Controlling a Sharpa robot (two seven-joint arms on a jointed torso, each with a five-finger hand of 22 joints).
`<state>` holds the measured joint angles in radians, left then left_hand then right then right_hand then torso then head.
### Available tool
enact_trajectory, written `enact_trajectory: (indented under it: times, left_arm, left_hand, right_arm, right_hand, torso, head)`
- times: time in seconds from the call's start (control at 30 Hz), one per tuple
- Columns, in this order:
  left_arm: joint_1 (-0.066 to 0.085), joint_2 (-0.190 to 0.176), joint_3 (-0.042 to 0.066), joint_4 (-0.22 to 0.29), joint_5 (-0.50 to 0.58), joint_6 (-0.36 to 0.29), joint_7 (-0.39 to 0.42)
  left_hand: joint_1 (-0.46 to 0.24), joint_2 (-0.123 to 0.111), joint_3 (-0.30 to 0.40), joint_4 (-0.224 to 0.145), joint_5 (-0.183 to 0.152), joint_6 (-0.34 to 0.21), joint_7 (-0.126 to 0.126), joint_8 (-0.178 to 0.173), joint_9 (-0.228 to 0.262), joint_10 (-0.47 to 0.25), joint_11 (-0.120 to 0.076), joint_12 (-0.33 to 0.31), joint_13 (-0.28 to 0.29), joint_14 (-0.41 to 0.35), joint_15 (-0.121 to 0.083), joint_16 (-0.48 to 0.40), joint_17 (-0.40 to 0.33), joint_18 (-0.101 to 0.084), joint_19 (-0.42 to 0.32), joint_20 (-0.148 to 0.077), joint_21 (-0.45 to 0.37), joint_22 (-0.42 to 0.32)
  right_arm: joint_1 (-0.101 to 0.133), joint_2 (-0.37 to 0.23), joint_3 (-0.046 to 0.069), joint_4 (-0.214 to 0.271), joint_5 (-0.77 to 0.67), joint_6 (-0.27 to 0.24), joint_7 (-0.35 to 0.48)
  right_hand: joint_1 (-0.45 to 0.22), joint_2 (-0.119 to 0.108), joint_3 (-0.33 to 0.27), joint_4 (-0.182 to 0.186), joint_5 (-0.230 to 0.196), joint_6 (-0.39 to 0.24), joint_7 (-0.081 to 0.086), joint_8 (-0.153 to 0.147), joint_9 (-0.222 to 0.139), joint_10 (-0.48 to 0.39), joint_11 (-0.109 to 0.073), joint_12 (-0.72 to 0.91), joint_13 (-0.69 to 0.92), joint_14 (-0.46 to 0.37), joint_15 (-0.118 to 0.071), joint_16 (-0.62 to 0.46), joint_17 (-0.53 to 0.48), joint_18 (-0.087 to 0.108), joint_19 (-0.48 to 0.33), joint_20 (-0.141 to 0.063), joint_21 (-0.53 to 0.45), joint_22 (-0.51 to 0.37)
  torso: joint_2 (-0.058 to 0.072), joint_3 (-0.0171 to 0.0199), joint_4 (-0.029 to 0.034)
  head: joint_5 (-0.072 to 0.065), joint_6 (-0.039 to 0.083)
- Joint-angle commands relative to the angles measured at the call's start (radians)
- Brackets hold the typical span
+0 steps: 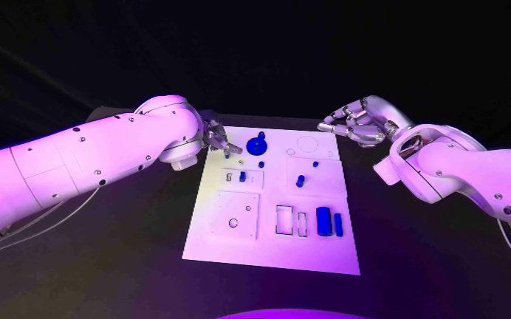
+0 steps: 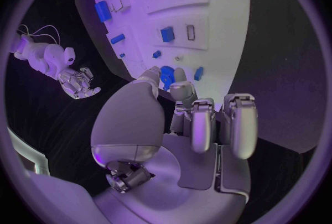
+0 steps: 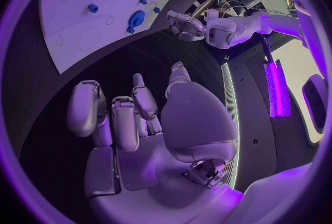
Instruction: Assemble the parts on the task board
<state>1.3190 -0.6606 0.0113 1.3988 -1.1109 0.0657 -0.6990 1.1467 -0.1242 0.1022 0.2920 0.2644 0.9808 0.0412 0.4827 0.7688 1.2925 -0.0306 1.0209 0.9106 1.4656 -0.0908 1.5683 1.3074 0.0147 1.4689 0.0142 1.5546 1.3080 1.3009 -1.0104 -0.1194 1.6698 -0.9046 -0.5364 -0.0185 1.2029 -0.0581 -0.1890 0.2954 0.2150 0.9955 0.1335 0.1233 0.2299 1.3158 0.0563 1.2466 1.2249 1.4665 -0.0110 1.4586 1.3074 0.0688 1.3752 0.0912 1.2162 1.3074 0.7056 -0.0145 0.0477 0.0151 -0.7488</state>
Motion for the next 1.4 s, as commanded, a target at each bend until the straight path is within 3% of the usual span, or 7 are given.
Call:
enact_trajectory:
  times: [0.03,0.27,0.63,1.07,1.4]
  left_arm:
    - [0.01,0.004,0.001,-0.023,0.016,0.046,-0.034]
    - [0.018,0.026,0.001,-0.071,-0.032,0.049,-0.034]
    - [0.019,0.082,-0.002,-0.164,-0.052,0.082,-0.034]
    - [0.016,0.134,-0.008,-0.253,-0.051,0.114,-0.022]
    - [0.009,0.161,-0.015,-0.297,-0.044,0.128,-0.012]
  left_hand:
    - [0.013,0.001,-0.012,-0.001,0.0,-0.008,0.003,-0.015,-0.015,-0.012,0.005,-0.016,-0.019,0.105,0.009,0.002,0.263,-0.005,0.077,0.007,-0.005,0.227]
    - [0.01,0.005,-0.031,0.0,-0.001,-0.008,0.009,-0.033,-0.038,-0.008,0.01,-0.009,-0.017,0.105,0.014,0.002,0.263,-0.005,0.078,0.012,-0.005,0.228]
    - [0.006,0.008,-0.042,0.0,-0.001,0.0,0.008,-0.035,-0.046,-0.003,0.009,-0.001,-0.011,0.105,0.014,0.002,0.263,-0.006,0.079,0.013,-0.003,0.231]
    - [0.011,0.01,-0.046,-0.001,0.0,0.004,0.007,-0.036,-0.051,-0.001,0.009,0.003,-0.008,0.105,0.014,0.002,0.263,-0.007,0.081,0.013,-0.002,0.232]
    - [0.012,0.011,-0.047,-0.001,0.0,0.005,0.007,-0.037,-0.052,0.0,0.009,0.005,-0.006,0.105,0.014,0.002,0.263,-0.006,0.08,0.014,-0.003,0.232]
  right_arm:
    - [-0.001,0.001,0.0,0.0,-0.005,0.007,0.004]
    - [-0.002,0.002,-0.001,0.0,-0.005,0.008,0.002]
    - [-0.003,0.005,-0.001,-0.001,-0.006,0.009,0.002]
    - [-0.004,0.01,-0.001,-0.001,-0.007,0.01,0.003]
    - [-0.004,0.012,-0.001,0.0,-0.007,0.013,0.002]
  right_hand:
    - [-0.011,0.002,-0.003,-0.002,-0.003,-0.007,0.001,0.007,0.002,0.0,-0.002,0.006,0.001,0.059,-0.007,-0.005,0.074,0.013,0.002,-0.001,-0.005,0.028]
    - [-0.01,0.005,-0.001,-0.003,0.004,-0.007,0.001,0.007,0.002,0.0,-0.003,0.006,0.0,0.059,-0.007,-0.005,0.074,0.013,0.002,-0.001,-0.006,0.028]
    - [-0.008,0.007,0.001,-0.003,0.012,-0.007,0.001,0.008,0.002,0.001,-0.003,0.007,0.001,0.06,-0.007,-0.005,0.074,0.013,0.003,-0.001,-0.005,0.029]
    - [-0.006,0.009,0.003,-0.004,0.018,-0.007,0.0,0.008,0.003,0.001,-0.003,0.007,0.0,0.06,-0.007,-0.005,0.075,0.013,0.003,-0.001,-0.006,0.029]
    - [-0.005,0.011,0.004,-0.004,0.022,-0.007,0.0,0.008,0.003,0.0,-0.003,0.007,0.0,0.06,-0.007,-0.005,0.074,0.013,0.003,-0.001,-0.007,0.029]
  torso:
    - [0.002,-0.0011,-0.0018]
    - [0.002,-0.0015,-0.0012]
    - [0.002,-0.0024,-0.0016]
    - [0.003,-0.0018,-0.0015]
    - [0.001,-0.0012,-0.0014]
  head:
    - [0.003,0.005]
    - [0.0,0.009]
    - [-0.003,0.012]
    - [0.005,0.014]
    - [0.004,0.005]
